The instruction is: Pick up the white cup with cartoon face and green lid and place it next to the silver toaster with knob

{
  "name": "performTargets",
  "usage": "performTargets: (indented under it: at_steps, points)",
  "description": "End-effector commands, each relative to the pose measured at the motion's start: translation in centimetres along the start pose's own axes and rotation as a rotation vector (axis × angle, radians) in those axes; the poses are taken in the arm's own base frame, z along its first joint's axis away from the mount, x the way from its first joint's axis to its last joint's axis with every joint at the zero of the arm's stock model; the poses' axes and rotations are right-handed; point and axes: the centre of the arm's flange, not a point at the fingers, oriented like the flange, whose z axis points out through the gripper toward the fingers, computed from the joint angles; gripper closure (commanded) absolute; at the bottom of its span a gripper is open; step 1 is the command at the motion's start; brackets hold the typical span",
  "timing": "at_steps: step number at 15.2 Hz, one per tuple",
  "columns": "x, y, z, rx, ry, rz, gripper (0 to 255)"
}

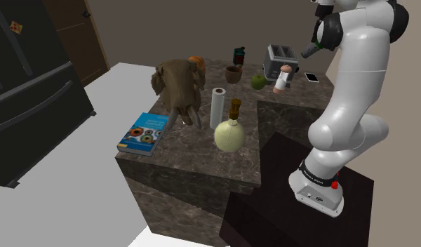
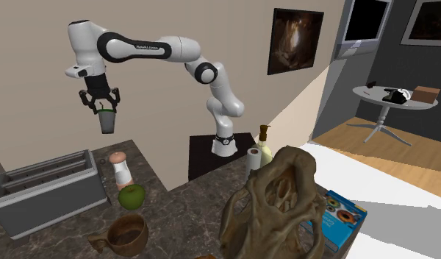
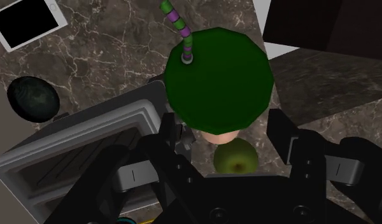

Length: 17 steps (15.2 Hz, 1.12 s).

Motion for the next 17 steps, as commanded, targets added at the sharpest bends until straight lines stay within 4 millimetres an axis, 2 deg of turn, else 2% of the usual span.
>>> performTargets:
  at_steps: [1, 17]
  points:
    - [0.1, -0.1, 1.1, -0.001, 0.000, 0.000, 255]
    - [0.6, -0.2, 9.5, -0.001, 0.000, 0.000, 255]
